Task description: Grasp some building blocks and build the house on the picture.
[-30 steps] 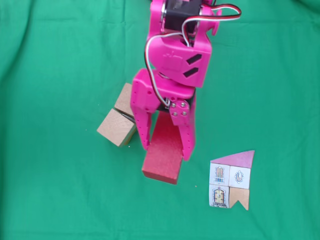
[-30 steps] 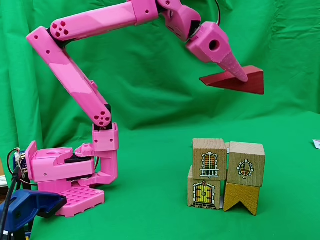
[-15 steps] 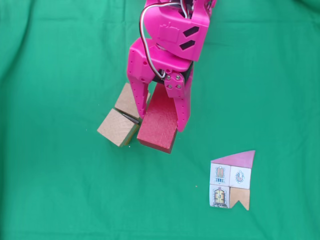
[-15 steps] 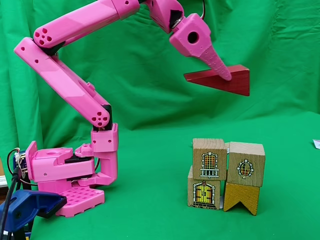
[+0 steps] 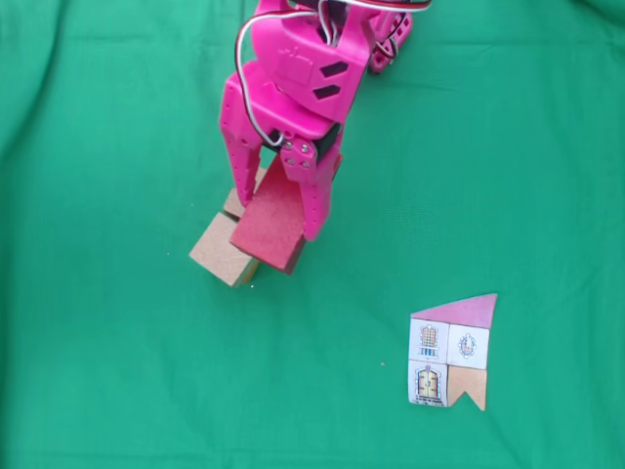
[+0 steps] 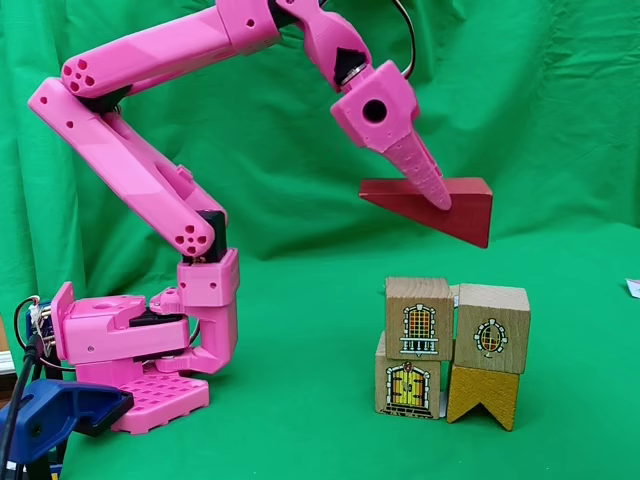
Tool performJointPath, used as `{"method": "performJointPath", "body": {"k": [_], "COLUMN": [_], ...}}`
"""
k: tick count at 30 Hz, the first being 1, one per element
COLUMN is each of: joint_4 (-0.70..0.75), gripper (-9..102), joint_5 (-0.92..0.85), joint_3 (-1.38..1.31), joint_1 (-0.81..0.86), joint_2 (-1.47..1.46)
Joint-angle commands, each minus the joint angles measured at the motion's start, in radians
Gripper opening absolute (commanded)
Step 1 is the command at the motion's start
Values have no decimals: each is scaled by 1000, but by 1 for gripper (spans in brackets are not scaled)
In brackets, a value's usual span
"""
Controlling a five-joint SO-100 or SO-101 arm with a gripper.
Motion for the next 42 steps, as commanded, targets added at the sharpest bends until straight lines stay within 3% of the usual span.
{"method": "performJointPath", "body": {"k": [1, 8, 20, 42], "joint_4": [-11, -48, -379, -380], "gripper": [24, 24, 24, 24], "joint_5": [-5, -6, -8, -9], "joint_3": [-5, 0, 204, 239], "joint_1": [21, 57, 72, 138], "joint_2": [25, 8, 28, 109]}}
